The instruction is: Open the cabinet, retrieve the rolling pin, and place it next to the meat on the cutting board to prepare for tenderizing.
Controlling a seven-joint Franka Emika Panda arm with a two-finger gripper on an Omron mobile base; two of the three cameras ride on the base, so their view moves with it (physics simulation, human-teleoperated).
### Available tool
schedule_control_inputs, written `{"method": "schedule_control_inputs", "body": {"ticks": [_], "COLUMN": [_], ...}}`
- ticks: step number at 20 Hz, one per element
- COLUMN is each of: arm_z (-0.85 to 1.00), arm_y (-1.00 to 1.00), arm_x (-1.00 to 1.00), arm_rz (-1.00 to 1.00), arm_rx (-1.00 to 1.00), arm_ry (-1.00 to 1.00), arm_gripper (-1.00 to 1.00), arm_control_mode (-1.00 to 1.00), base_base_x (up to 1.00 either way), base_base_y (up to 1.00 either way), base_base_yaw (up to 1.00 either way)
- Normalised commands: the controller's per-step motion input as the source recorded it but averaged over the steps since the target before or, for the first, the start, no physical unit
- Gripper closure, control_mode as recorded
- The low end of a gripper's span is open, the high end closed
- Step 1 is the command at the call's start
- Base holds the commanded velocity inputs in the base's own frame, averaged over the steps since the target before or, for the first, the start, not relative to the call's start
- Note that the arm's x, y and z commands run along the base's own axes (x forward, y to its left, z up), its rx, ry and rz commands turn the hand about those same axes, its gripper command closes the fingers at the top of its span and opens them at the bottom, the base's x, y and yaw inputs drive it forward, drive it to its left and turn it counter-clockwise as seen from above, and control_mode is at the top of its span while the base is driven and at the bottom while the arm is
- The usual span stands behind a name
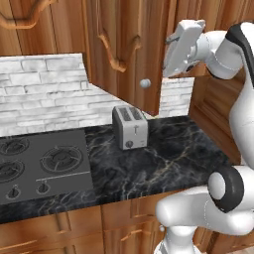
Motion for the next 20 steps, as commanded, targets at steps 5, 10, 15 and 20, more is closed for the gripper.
{"method": "schedule_control_inputs", "body": {"ticks": [5,10,15,20], "arm_z": [-0.29,-0.2,-0.1,-0.08], "arm_y": [0.94,0.76,0.55,0.08], "arm_x": [-0.22,-0.01,0.0,0.0], "arm_rz": [0.08,0.07,0.07,0.03], "arm_rx": [0.01,0.05,0.03,-0.04], "arm_ry": [-0.1,-0.1,-0.02,0.01], "arm_gripper": [-1.0,-1.0,-1.0,-1.0], "arm_control_mode": [-1.0,-1.0,-1.0,-1.0], "base_base_x": [0.0,0.0,0.0,0.0], "base_base_y": [0.0,0.0,0.0,0.0], "base_base_yaw": [0.0,0.0,0.0,0.0]}}
